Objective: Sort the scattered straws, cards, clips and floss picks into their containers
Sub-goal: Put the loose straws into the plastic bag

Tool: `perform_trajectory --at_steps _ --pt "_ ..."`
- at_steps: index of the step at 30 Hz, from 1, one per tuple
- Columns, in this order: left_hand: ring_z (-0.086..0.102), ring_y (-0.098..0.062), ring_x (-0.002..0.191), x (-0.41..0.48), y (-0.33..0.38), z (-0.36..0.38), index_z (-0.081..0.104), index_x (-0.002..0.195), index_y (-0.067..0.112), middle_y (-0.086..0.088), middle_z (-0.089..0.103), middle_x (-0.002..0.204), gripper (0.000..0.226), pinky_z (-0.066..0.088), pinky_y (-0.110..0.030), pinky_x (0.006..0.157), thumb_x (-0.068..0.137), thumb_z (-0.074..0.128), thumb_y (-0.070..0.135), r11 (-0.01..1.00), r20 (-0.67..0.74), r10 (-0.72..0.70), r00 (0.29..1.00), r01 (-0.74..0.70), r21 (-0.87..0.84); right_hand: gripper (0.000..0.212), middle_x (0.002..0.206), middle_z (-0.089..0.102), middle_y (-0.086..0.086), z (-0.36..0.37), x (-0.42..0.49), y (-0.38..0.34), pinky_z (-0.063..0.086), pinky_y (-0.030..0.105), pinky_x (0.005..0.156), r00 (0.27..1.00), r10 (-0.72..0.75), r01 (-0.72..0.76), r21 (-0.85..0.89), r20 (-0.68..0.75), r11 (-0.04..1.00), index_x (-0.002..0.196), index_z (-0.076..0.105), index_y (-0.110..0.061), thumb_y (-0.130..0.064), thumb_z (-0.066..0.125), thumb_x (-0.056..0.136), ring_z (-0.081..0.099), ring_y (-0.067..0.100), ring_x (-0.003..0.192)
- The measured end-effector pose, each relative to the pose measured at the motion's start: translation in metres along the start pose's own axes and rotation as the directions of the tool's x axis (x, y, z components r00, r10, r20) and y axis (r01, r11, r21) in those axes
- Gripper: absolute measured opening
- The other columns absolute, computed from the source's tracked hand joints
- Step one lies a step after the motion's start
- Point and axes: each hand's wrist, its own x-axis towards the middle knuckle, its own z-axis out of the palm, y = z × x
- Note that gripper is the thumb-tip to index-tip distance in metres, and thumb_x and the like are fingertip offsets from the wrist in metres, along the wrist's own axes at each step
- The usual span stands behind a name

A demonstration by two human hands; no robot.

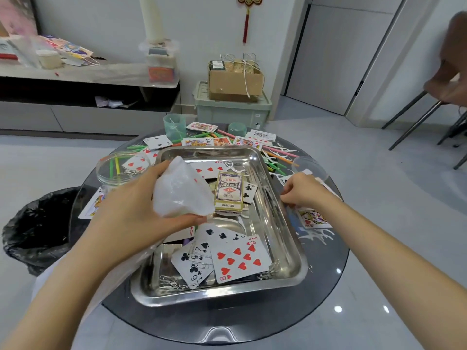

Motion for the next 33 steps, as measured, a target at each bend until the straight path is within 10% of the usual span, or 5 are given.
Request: perform_trajectory --at_steps 11,16,24,33 --pt "0.051 -0.011 0.093 -0.002 0.003 0.000 0.037 0.137 0.041 0.022 0.052 0.105 0.107 0.042 -0.032 0.077 0.041 0.057 0.084 1.000 0.020 -0.002 1.000 0.003 -0.030 0.034 0.078 0.073 0.005 -0.012 0.022 0.007 0.053 0.025 0.063 0.992 0.067 -0.075 0.066 0.106 0.995 0.080 0.073 -0.003 -0.037 0.070 0.082 0.061 0.014 0.067" --pt "0.051 -0.010 0.093 -0.001 0.001 0.001 0.038 0.137 0.042 0.023 0.051 0.105 0.108 0.042 -0.032 0.077 0.040 0.056 0.085 0.999 0.017 -0.018 1.000 0.018 -0.039 0.027 0.047 0.061 -0.005 -0.006 0.027 -0.001 0.042 0.019 0.045 0.992 0.046 -0.044 -0.020 0.120 0.999 0.066 0.067 -0.004 -0.023 0.066 0.086 0.049 0.010 0.045" --pt "0.054 -0.011 0.096 0.001 -0.001 0.002 0.037 0.136 0.042 0.023 0.053 0.108 0.109 0.046 -0.034 0.080 0.041 0.057 0.092 1.000 0.036 -0.009 0.999 0.009 -0.015 0.030 0.056 0.048 0.002 -0.012 0.031 0.001 0.033 0.020 0.044 0.963 0.093 -0.124 0.109 0.251 0.986 0.064 0.056 -0.008 -0.026 0.067 0.085 0.037 0.011 0.046" --pt "0.055 -0.014 0.101 0.000 -0.005 0.001 0.036 0.139 0.038 0.015 0.058 0.118 0.113 0.048 -0.035 0.083 0.041 0.052 0.092 1.000 0.041 -0.014 0.999 0.016 -0.027 0.034 0.071 0.050 0.000 -0.038 0.004 -0.004 0.035 0.020 0.051 0.996 -0.089 0.091 0.143 -0.024 0.985 0.074 0.061 -0.011 -0.030 0.047 0.099 0.043 0.011 0.057"
